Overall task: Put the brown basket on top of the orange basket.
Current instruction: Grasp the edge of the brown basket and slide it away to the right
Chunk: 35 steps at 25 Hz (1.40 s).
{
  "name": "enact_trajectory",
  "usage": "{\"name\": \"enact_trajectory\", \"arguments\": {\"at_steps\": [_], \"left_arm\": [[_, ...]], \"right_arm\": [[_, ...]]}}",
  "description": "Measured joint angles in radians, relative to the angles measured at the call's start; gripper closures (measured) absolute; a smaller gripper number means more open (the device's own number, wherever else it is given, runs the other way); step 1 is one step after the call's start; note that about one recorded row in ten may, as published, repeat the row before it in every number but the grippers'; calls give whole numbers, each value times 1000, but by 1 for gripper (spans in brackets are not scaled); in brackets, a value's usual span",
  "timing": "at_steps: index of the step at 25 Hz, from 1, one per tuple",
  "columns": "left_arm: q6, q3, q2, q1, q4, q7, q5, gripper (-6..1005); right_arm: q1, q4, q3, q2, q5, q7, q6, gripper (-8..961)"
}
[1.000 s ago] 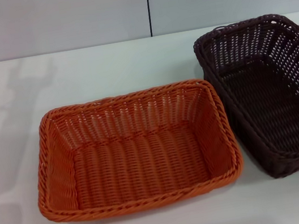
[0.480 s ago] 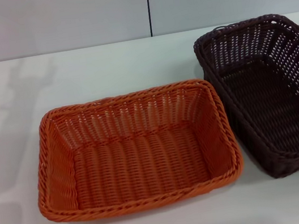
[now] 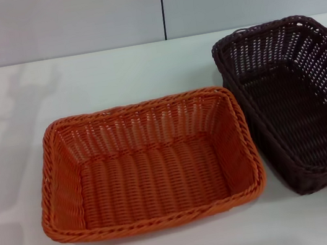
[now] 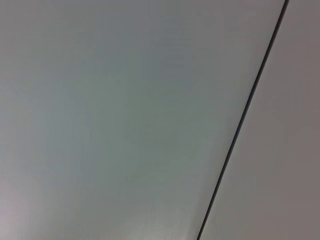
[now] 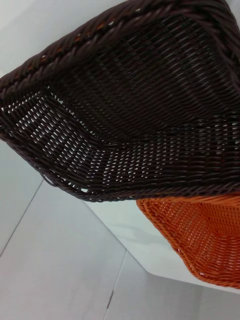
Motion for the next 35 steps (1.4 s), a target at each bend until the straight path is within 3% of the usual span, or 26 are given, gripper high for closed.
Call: {"name": "enact_trajectory", "arguments": {"at_steps": [25, 35], "left_arm": [[-9, 3, 0, 0, -6, -2, 2, 162], [0, 3, 0, -7, -14, -1, 3, 164]], "right_arm": [[24, 80, 28, -13, -3, -64, -77, 248], [37, 109, 77, -36, -3, -88, -128, 248]]}}
